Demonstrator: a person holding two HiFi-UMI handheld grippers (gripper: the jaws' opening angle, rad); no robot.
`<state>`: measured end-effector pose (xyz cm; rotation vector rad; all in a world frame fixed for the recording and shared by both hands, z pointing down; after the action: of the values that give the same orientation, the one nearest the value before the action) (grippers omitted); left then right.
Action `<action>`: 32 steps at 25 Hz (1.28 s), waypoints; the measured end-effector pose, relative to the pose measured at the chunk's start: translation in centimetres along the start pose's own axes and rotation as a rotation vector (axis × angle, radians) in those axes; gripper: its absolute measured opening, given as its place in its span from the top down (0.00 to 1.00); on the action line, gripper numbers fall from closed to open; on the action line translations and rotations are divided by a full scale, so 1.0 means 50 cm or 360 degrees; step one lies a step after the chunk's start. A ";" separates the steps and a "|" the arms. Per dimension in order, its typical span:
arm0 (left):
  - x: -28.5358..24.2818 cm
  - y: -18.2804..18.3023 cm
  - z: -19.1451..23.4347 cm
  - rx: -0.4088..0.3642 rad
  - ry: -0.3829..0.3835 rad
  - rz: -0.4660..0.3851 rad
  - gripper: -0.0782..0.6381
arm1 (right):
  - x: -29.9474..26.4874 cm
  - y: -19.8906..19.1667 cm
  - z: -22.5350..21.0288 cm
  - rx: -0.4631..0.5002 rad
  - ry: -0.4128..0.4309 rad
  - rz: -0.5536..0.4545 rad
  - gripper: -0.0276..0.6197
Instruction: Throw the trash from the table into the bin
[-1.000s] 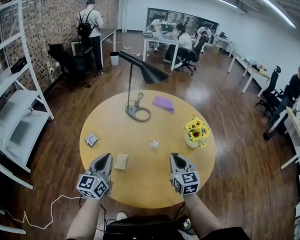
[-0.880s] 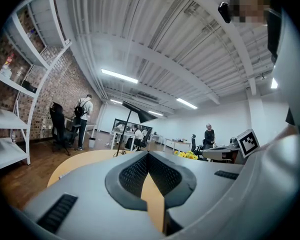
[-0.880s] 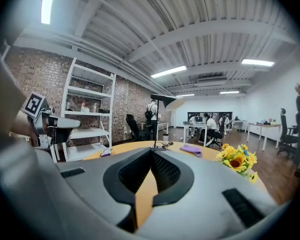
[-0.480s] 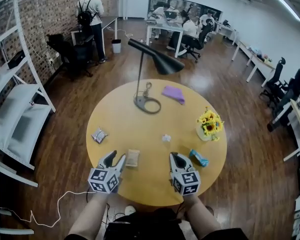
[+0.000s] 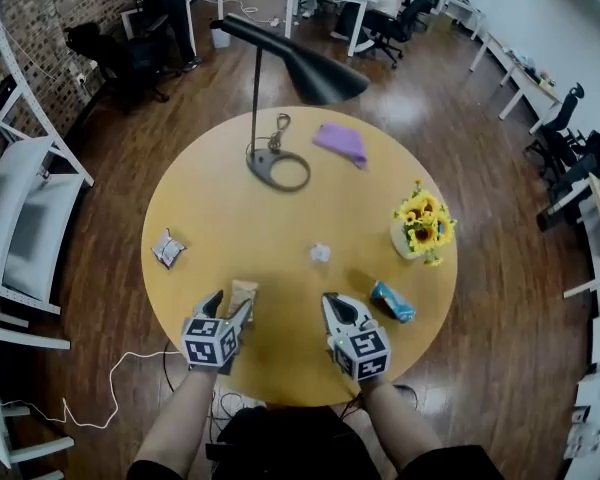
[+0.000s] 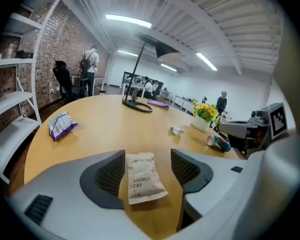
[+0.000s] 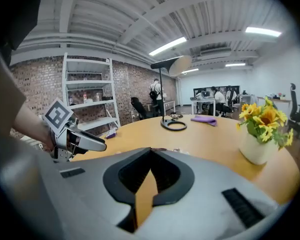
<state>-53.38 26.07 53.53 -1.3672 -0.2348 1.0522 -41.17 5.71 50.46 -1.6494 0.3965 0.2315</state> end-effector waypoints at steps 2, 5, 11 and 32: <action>-0.031 -0.009 0.009 -0.0021 0.0029 0.0062 0.49 | -0.021 -0.011 -0.012 -0.0012 0.0015 0.0027 0.96; -0.057 -0.032 0.024 -0.0023 0.0089 0.0162 0.49 | -0.038 -0.030 -0.016 -0.0048 0.0050 0.0063 0.96; -0.094 -0.088 0.017 -0.0073 0.0209 0.0362 0.49 | -0.048 -0.044 -0.068 -0.0138 0.0077 0.0077 0.96; -0.057 0.040 -0.017 -0.0146 0.0103 0.0050 0.70 | 0.048 0.045 -0.143 0.0009 -0.0065 -0.0091 0.96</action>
<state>-55.29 23.15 52.77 -1.4891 -0.2166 1.0323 -40.40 -1.81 48.34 -1.6454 0.3186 0.2209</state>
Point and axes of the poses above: the fingertips, and each gripper's own axes: x backward along the fingers, z to its left, y out of its top, the point moved 5 cm from there along x, backward along the fingers, and after that the axes turned 3 degrees about -z, right-handed, at the moved point
